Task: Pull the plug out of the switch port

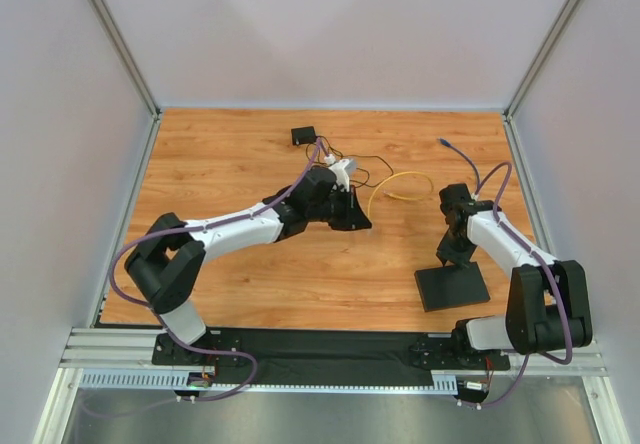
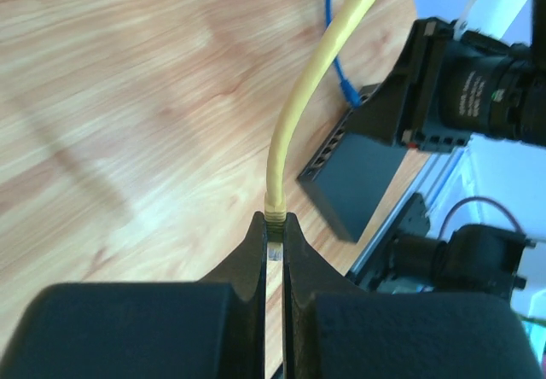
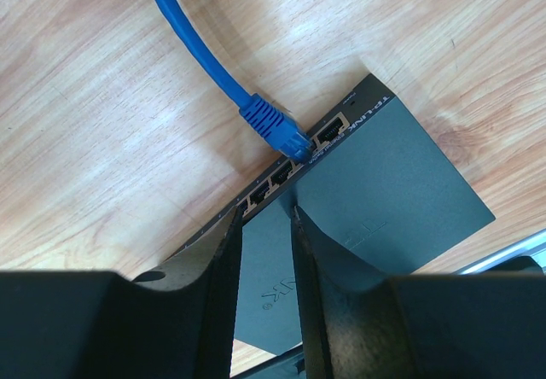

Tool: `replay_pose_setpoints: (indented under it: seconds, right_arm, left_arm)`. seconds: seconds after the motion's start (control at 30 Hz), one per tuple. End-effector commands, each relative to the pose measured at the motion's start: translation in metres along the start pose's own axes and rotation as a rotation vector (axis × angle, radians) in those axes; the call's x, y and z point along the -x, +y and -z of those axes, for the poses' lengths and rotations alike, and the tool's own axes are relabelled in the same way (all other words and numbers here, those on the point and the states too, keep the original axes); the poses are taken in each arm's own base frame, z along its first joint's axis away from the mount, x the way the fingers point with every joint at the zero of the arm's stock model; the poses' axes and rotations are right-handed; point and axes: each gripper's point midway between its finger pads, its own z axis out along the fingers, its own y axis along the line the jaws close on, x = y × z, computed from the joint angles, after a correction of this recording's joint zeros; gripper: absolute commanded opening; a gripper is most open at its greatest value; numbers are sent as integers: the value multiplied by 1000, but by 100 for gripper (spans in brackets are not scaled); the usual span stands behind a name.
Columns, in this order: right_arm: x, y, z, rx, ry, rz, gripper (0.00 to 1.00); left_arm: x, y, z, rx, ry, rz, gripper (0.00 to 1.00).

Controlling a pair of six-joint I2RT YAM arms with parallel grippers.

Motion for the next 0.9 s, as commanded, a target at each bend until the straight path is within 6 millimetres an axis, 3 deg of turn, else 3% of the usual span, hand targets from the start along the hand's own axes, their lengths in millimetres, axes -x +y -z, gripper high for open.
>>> replay_pose_setpoints:
  seconds: [0.0,0.03,0.1,0.13,0.2,0.23,0.27,0.43,0.47,0.57,0.63,0.8,0.87]
  right_arm:
    - [-22,-4,-20,-19,70,17,31]
    - [-23,-4,-20,-20,71,18,31]
    - [-22,-5,-20,-21,71,19,31]
    - [-23,-4,-20,-20,71,19,31]
    - [-22,-4,-20,-18,68,15,31]
    - [-22,-4,-20,-15,70,15,31]
    - [-22,-4,-19,-15,68,18,31]
    - [-22,-2,-20,-11,70,22,31]
    - [-23,-2,-20,-9,73,22,31]
    - [-23,-1,-20,-1,73,25,31]
    - [-23,0,-19,3,71,26,31]
    - [-24,1,-19,14,71,30,31]
    - [-24,2,-18,16,68,32,31]
  left_arm:
    - [-20,24,35,46,123,-78,0]
    - [-24,37,44,66,142,-60,0]
    - [-14,38,66,79,102,-66,0]
    - [-18,55,77,123,104,-40,0]
    - [-14,58,100,139,69,0,0]
    - [-15,76,111,179,56,45,0]
    - [-10,74,126,181,18,55,0]
    - [-19,114,180,416,-89,108,0]
    - [-17,112,191,420,-123,120,0]
    - [-29,122,210,479,-160,199,0]
    - [-41,141,221,551,-166,257,0]
    - [-54,169,249,708,-180,300,0]
    - [-50,183,264,825,-205,297,0]
